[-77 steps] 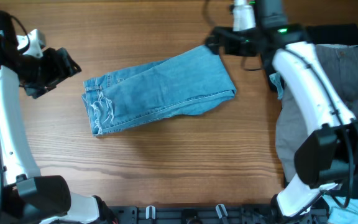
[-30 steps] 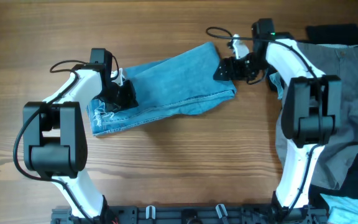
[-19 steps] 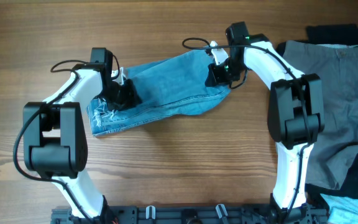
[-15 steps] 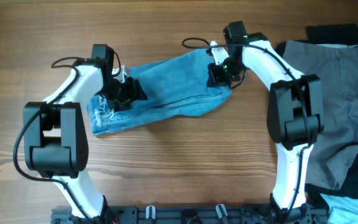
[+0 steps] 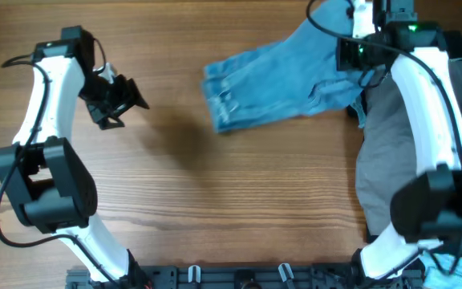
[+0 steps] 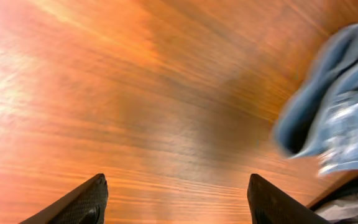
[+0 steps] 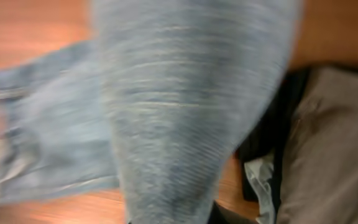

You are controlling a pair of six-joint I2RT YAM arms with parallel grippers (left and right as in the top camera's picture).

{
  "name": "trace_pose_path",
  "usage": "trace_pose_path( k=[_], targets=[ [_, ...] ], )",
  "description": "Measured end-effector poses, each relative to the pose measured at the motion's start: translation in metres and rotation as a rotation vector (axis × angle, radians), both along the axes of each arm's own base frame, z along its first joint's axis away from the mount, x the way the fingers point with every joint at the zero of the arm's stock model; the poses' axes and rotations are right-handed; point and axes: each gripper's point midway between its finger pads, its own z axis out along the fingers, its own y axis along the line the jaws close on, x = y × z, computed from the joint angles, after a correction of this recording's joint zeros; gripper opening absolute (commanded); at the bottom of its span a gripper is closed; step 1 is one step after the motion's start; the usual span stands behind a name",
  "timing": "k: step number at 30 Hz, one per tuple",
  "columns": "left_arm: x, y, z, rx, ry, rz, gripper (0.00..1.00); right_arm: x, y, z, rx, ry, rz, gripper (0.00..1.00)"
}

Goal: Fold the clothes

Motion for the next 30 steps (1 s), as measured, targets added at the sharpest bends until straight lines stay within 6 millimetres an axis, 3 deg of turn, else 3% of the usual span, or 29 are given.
trace_pose_path(
  k=[4, 11, 18, 23, 25, 28, 29, 30],
  targets=[
    [-0.002, 0.012, 0.0, 0.001, 0.01, 0.031, 0.69, -0.007, 0.047, 0.007, 0.007, -0.011, 0.075, 0.04],
    [-0.004, 0.015, 0.0, 0.0, 0.017, 0.041, 0.69, -0.007, 0.129, -0.031, -0.017, 0.018, 0.169, 0.04],
    [-0.006, 0.014, 0.0, -0.004, 0.025, 0.042, 0.69, 0.01, 0.186, -0.083, -0.009, 0.009, 0.229, 0.04],
    [-0.006, 0.014, 0.0, -0.006, 0.023, 0.042, 0.68, 0.019, 0.214, -0.095, 0.056, -0.023, 0.266, 0.12],
    [-0.005, 0.014, 0.0, -0.006, 0.023, 0.041, 0.58, 0.021, 0.224, -0.093, 0.083, -0.044, 0.282, 0.1],
    [-0.004, 0.012, 0.0, -0.006, 0.015, 0.034, 0.17, 0.017, 0.241, -0.089, 0.111, -0.062, 0.316, 0.06],
    [-0.001, 0.012, 0.0, -0.004, 0.003, 0.032, 0.06, 0.012, 0.25, -0.088, 0.119, -0.058, 0.338, 0.04],
    [0.005, 0.009, 0.0, -0.002, -0.024, 0.019, 0.04, 0.009, 0.254, -0.089, 0.124, -0.053, 0.349, 0.04]
  ],
)
